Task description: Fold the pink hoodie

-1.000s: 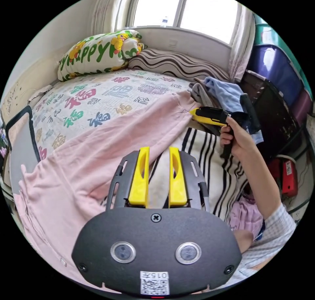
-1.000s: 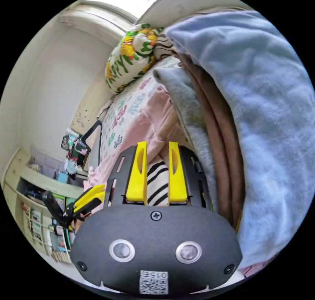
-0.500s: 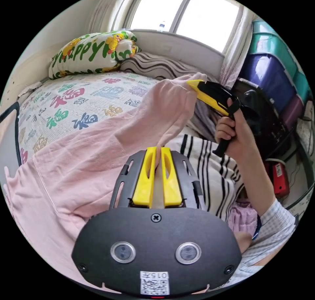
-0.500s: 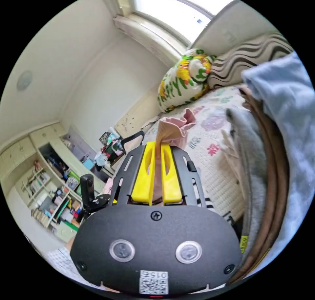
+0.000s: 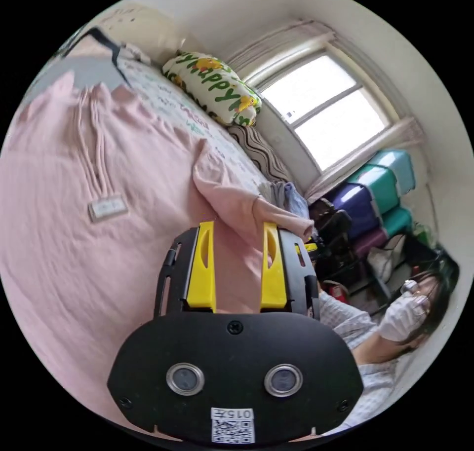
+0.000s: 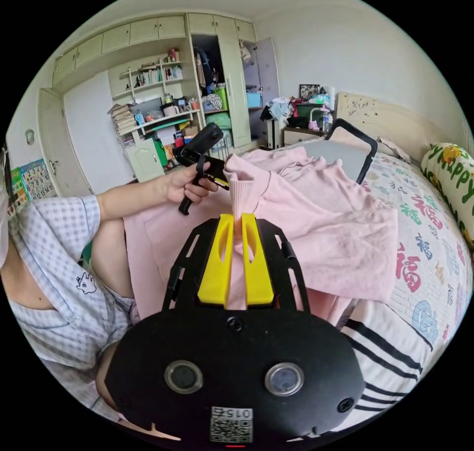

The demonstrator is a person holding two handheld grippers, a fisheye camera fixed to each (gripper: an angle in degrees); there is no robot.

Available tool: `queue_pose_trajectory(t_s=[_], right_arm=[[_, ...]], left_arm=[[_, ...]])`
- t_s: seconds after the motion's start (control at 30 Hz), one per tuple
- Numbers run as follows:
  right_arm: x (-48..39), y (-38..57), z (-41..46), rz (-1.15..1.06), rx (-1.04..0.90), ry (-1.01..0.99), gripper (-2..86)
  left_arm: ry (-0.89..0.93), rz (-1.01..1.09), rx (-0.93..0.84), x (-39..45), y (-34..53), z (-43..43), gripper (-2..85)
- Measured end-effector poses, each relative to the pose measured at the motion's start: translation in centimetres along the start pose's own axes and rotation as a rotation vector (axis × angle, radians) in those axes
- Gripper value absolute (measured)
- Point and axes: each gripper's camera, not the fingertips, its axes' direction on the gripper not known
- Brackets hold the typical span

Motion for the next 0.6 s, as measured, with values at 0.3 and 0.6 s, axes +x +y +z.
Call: queue_pose_trajectory(t_s=[0.3,0.6], right_arm=[[-7.8,-0.7,4.2,-0.036,-0.120,0.282,2.0],[-14.8,-2.2,9.6,-0.089,-0.190,0.580,2.2]], left_arm=[[0.104,-0.067,-0.024,-1.6,-1.3,-3.8,14.0],[0.223,-0.075,-0.044,-1.8,-1.2,-2.4,4.8]])
